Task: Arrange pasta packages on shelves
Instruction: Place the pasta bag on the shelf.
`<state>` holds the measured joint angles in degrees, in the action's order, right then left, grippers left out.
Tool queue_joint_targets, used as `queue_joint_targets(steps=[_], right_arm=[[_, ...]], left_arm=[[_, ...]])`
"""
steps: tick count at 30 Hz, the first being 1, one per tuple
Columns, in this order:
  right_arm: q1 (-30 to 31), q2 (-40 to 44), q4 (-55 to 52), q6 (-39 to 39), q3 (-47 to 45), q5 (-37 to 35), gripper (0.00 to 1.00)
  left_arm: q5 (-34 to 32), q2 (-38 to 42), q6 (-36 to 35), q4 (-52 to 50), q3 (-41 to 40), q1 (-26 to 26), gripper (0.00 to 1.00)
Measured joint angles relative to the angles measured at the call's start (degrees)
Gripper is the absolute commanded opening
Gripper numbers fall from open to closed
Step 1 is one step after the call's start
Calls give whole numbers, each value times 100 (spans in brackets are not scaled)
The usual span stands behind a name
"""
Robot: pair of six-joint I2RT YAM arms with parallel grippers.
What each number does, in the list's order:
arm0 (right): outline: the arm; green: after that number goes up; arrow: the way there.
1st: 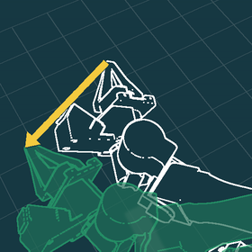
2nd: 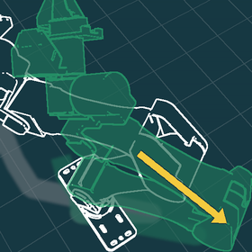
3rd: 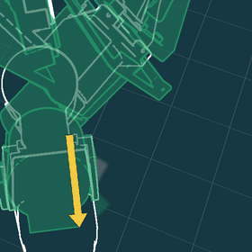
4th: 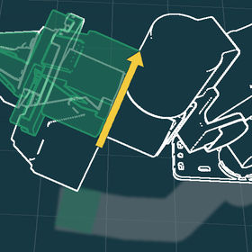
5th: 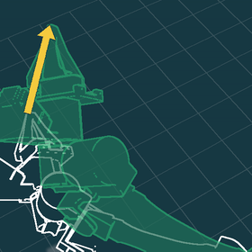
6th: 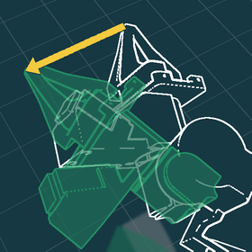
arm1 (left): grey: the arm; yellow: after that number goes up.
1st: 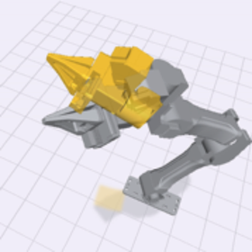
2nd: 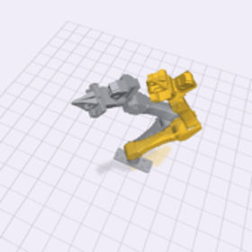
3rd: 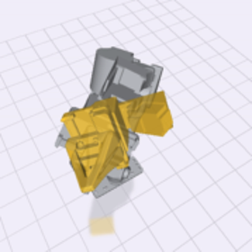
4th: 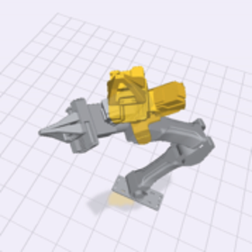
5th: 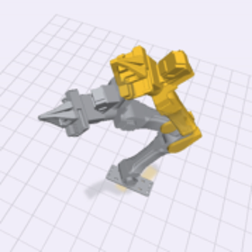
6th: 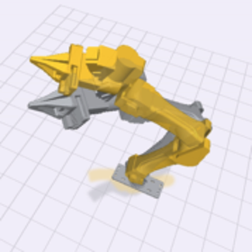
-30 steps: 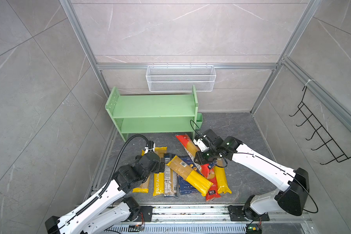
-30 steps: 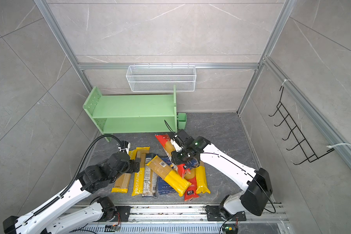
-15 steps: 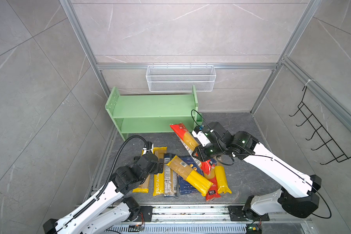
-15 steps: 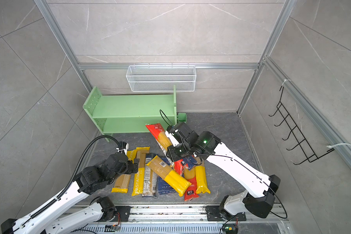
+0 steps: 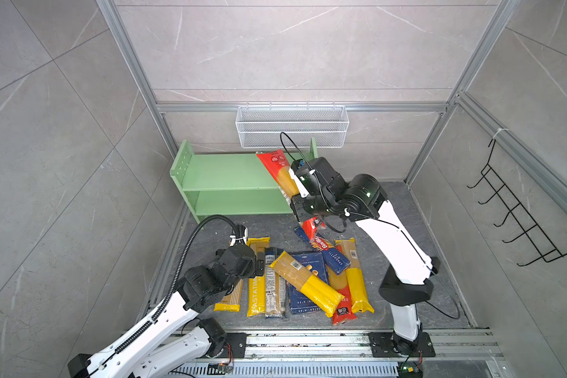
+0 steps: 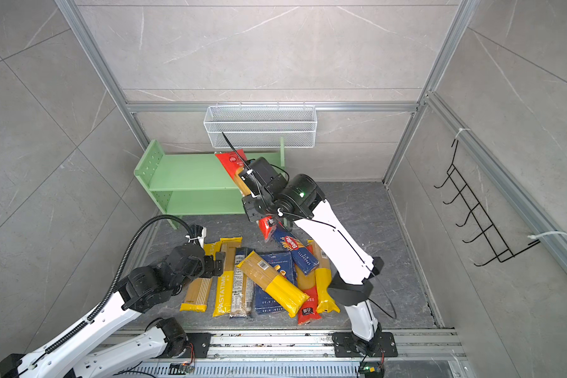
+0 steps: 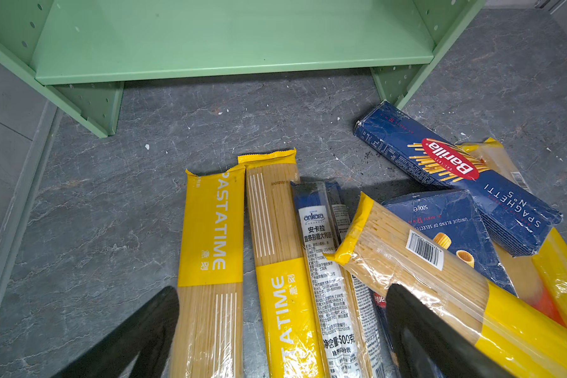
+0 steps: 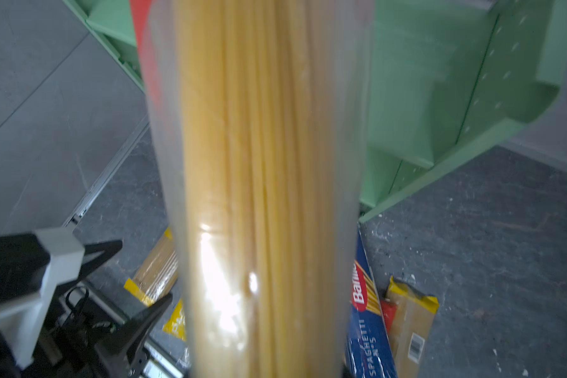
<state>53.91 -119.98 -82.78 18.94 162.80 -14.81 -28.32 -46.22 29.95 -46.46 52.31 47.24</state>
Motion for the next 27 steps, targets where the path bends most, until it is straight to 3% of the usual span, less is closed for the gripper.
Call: queue_joint_targets(steps=[2,7,15,27], right_arm=[[7,-186,28,-129,153,-153,0],[35,-155,603,-474,-713,-673,0],[39,-756,1362,-1073,-153,-1478,0],[-479,-1191,2142,-1145,-90,-1633,0]], left_arm=[[2,-2,-13,-2,0,0,100],[-2,-9,-46,-2,2,0,100],[-11,-46,-107,7,39,0,100],[-2,-457,-192,120,116,0,100]])
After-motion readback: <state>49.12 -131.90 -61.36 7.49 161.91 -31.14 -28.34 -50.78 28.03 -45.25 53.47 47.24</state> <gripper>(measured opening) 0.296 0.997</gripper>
